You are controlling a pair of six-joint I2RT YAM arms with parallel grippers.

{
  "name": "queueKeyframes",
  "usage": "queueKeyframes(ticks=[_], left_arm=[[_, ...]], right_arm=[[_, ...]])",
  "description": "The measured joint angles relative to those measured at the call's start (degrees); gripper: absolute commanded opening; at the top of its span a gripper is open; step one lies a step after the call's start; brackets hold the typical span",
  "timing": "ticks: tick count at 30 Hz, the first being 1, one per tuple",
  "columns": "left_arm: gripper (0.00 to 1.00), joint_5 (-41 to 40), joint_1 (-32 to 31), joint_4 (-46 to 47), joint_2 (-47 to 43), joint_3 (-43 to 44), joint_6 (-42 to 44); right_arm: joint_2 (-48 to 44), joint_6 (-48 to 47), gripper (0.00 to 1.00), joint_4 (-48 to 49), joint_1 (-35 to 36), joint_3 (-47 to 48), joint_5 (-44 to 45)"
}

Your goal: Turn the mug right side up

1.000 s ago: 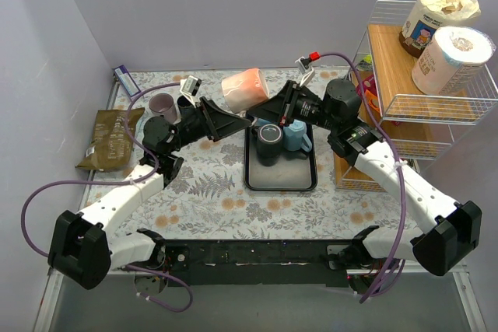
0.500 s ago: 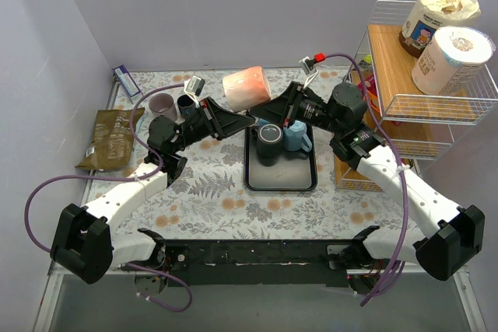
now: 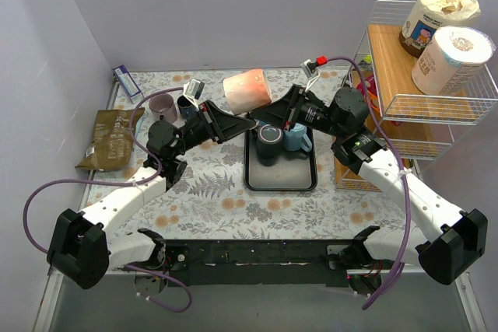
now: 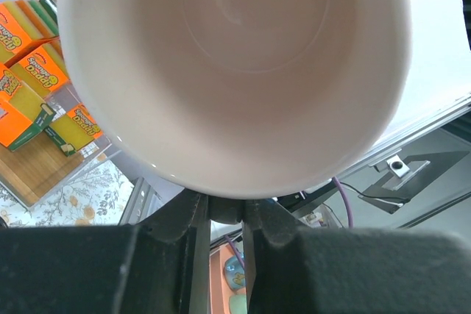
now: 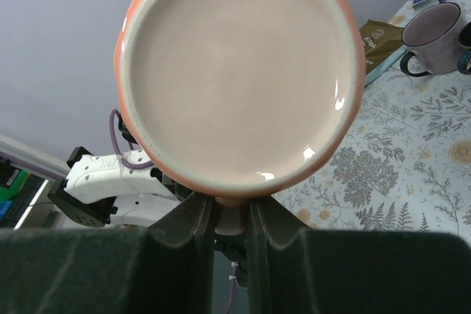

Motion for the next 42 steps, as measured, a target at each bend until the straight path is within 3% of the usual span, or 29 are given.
queueKeyframes(ticks=[4, 5, 8, 11, 18, 26, 34, 42], left_arm=[[0.0, -0.8, -0.2, -1.0, -0.9, -0.1, 0.2], [0.0, -1.3, -0.3, -1.5, -1.2, -0.2, -0.3], [0.0, -3.8, -0.2, -3.7, -2.0, -0.6, -0.8], [0.0, -6.5, 0.1, -6.6, -2.6, -0.6, -0.5], [0.0, -11.7, 0.2, -17.8, -4.8, 1.4, 5.3], [0.0, -23.8, 0.2, -42.4, -3.0, 15.7, 23.8], [0.0, -39.4, 0.3, -63.0, 10.7, 30.3, 42.2], [0.0, -47.0, 0.5, -74.7, 23.2, 34.3, 51.3]], right_arm=[[-0.1, 0.0, 0.41, 0.1, 0.2, 0.0, 0.2], [-0.1, -0.6, 0.51, 0.1, 0.3, 0.0, 0.2], [-0.1, -1.9, 0.64, 0.1, 0.2, 0.0, 0.3], [-0.3, -2.9, 0.68, 0.0, 0.2, 0.0, 0.7], [-0.5, -4.3, 0.73, -2.7, 0.2, 0.0, 2.2], [-2.0, -7.1, 0.73, -12.7, 0.2, 0.0, 7.3], [-5.3, -9.2, 0.72, -22.0, 0.2, 0.0, 12.3], [-6.1, -10.3, 0.72, -26.0, 0.2, 0.0, 14.5]])
